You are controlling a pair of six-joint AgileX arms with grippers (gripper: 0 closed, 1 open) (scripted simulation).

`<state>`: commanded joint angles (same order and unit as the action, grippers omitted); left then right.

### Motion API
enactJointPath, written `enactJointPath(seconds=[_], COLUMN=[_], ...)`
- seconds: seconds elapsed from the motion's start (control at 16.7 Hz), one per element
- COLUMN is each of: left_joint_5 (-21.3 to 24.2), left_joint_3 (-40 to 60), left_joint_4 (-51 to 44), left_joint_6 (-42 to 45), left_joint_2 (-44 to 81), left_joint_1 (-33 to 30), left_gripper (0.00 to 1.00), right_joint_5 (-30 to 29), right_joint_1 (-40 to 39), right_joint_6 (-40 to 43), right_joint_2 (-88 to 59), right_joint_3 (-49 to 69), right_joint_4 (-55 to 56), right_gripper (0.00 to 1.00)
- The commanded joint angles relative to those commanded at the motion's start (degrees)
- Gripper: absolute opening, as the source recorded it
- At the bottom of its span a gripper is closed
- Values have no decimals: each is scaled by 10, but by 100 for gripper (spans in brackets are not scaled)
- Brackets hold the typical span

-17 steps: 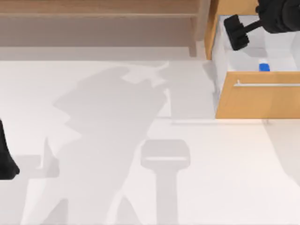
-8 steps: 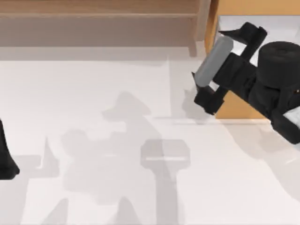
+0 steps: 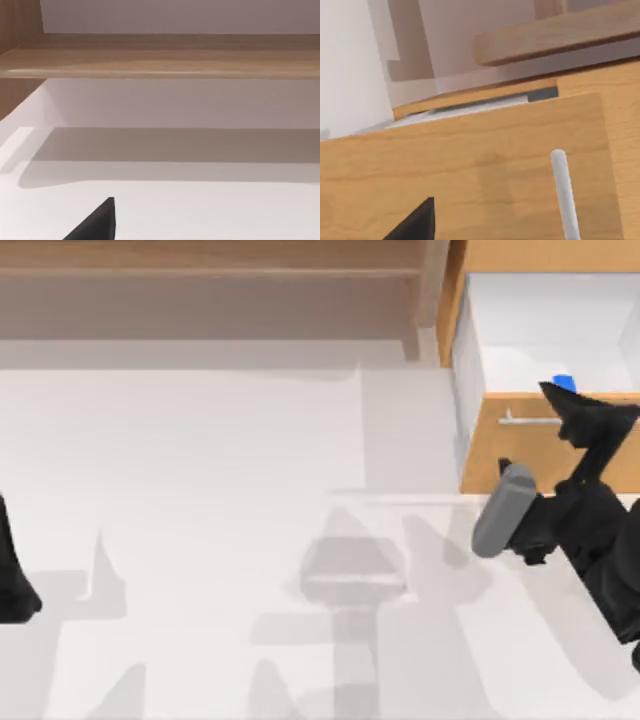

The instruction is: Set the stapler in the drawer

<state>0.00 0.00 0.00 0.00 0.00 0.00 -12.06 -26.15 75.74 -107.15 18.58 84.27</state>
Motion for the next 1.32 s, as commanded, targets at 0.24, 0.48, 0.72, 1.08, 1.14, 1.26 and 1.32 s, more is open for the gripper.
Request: enactJointPath(seconds=[0.24,0.48,0.72,1.08,1.14,1.26,1.32], left_joint_5=[0,0,0,0,0,0,0], left_joint_3=[0,0,0,0,0,0,0], left_joint_4=[0,0,0,0,0,0,0], left_joint_6=[0,0,0,0,0,0,0], left_joint_2=[0,0,0,0,0,0,0], left_joint_1=[0,0,0,0,0,0,0], left_gripper=[100,100,100,100,100,100,100], right_joint_5=[-69,-96,-96,-77,-75,-75,-75], right_joint_1=[41,63,61,83,85,85,85], right_joint_6=[99,134,133,134,134,134,134], right_joint_2=[-43,-62,-64,-70,-71,-71,-71], right_joint_3=[-50,-63,-61,-14,-9,-9,-9], right_joint_4=[123,164,162,124,120,120,120], right_gripper=[100,100,100,100,100,100,100])
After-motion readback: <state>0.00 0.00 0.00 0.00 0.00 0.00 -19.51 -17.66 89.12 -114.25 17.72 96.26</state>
